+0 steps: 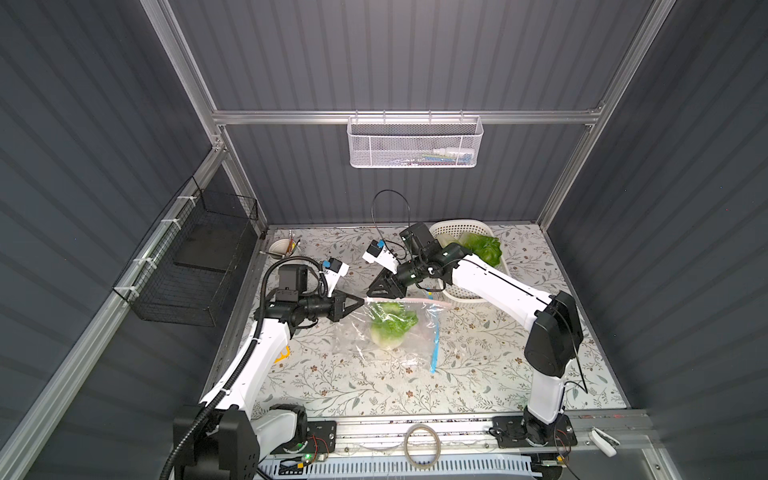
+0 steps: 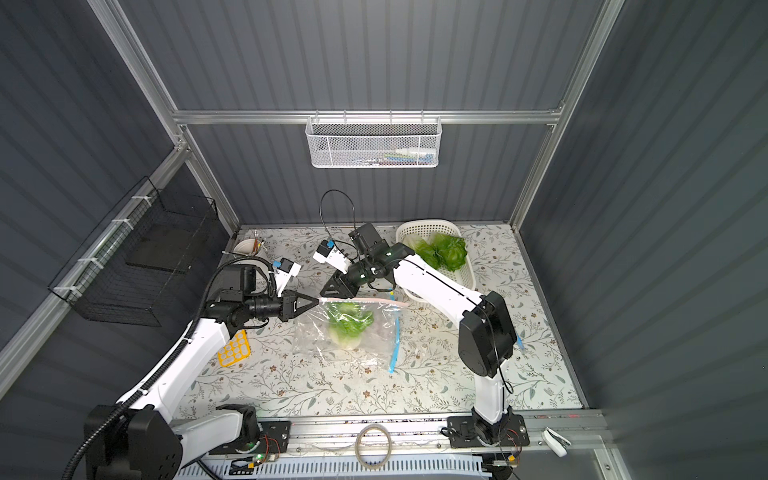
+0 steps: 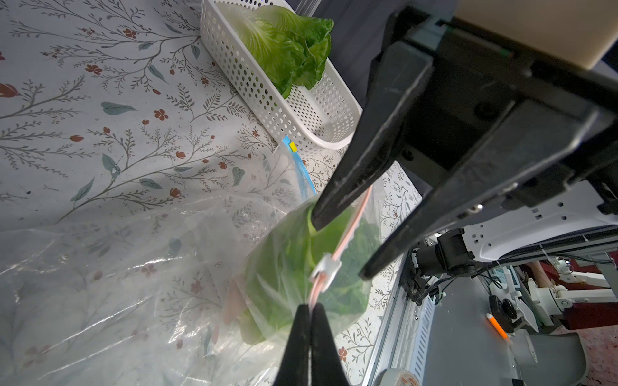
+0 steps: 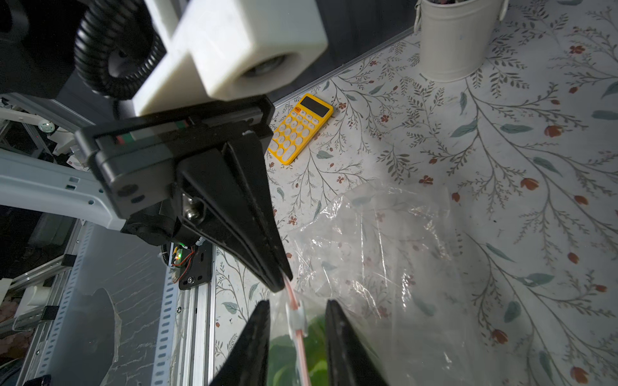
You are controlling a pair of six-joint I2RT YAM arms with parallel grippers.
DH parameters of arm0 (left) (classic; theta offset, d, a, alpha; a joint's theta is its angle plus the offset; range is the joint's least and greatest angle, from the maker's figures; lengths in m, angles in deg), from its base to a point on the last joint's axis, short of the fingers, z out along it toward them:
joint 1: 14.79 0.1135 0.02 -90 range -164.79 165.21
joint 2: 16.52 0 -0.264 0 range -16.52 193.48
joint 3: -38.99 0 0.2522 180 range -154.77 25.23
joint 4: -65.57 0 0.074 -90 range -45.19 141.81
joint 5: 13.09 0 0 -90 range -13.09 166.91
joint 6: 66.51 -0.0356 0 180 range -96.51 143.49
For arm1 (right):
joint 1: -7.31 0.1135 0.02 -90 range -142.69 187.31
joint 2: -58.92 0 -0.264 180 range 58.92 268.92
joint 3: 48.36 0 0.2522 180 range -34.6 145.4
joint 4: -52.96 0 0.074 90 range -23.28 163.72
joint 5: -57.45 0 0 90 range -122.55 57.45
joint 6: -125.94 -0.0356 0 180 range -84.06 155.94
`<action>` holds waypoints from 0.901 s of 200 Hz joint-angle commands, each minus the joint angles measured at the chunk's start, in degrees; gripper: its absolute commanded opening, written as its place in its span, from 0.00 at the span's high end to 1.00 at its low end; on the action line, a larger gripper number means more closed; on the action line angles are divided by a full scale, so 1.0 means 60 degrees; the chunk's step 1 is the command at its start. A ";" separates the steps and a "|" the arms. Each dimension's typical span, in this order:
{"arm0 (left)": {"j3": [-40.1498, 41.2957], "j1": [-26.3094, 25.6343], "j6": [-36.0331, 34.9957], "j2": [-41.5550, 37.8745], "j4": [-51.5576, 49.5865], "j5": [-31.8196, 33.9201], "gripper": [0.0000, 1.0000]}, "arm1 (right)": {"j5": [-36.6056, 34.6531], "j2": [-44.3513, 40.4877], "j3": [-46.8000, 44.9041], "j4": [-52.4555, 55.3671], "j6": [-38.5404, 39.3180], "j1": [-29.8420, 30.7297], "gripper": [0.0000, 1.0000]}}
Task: Open the zip-top bag and take out the chinese cabbages
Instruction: Unzip the zipper on the zipper food storage bag.
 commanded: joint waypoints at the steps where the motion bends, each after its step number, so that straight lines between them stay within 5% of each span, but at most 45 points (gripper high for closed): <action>1: 0.0157 -0.0039 0.0094 -0.0168 0.0147 -0.0291 1.00 | 0.0260 0.0188 0.0427 0.0531 0.0321 0.0097 0.73; 144: 0.0154 -0.0068 0.0124 -0.0170 0.0167 -0.0204 1.00 | 0.0334 0.0720 0.1038 0.1513 0.0779 0.0215 0.84; 180: 0.0149 -0.0068 0.0123 -0.0199 0.0158 -0.0183 1.00 | 0.0119 0.0776 0.1060 0.1731 0.0937 0.0221 0.79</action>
